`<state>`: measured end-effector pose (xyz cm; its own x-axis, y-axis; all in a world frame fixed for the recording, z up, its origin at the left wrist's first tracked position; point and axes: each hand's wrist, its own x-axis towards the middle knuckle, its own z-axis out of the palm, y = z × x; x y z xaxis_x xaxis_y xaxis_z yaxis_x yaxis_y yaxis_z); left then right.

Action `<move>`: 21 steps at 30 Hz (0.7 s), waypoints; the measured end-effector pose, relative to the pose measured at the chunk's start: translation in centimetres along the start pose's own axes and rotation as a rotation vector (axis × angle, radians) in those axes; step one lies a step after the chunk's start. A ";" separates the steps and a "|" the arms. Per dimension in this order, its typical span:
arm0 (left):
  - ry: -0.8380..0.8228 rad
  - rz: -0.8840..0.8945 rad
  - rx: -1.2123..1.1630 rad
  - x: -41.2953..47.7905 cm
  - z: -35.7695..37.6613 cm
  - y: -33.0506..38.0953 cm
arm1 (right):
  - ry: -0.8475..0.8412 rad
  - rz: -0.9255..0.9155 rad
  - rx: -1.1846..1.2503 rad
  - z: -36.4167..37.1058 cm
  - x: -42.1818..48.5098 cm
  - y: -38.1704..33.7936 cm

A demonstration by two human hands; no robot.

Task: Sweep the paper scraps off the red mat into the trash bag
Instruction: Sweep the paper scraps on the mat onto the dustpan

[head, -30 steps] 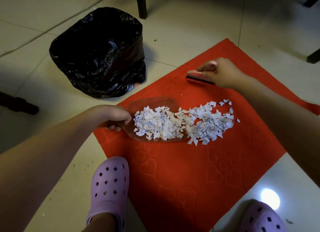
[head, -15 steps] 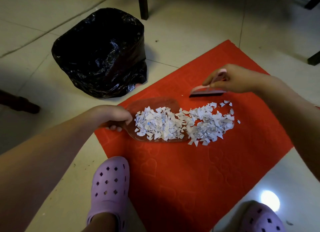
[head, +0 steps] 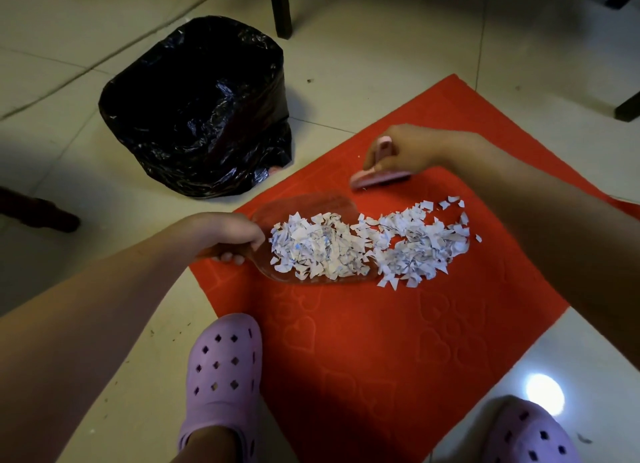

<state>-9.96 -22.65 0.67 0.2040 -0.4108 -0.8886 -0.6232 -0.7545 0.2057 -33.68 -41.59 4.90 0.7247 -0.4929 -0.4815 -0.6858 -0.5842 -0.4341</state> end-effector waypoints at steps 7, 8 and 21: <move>0.000 -0.019 0.021 0.0 -0.2 0.1 | 0.096 -0.039 -0.044 -1.0 -2.7 0.1; 0.002 -0.020 0.014 -0.1 -0.2 0.1 | 0.202 -0.033 -0.025 -0.8 -2.2 0.2; -0.007 -0.002 0.013 0.2 -0.2 0.0 | -0.068 -0.010 -0.048 -0.9 -1.9 -0.7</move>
<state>-9.72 -22.82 0.54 0.2000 -0.4054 -0.8920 -0.6327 -0.7486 0.1983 -34.55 -40.84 6.86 0.7245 -0.4427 -0.5284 -0.6730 -0.6199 -0.4035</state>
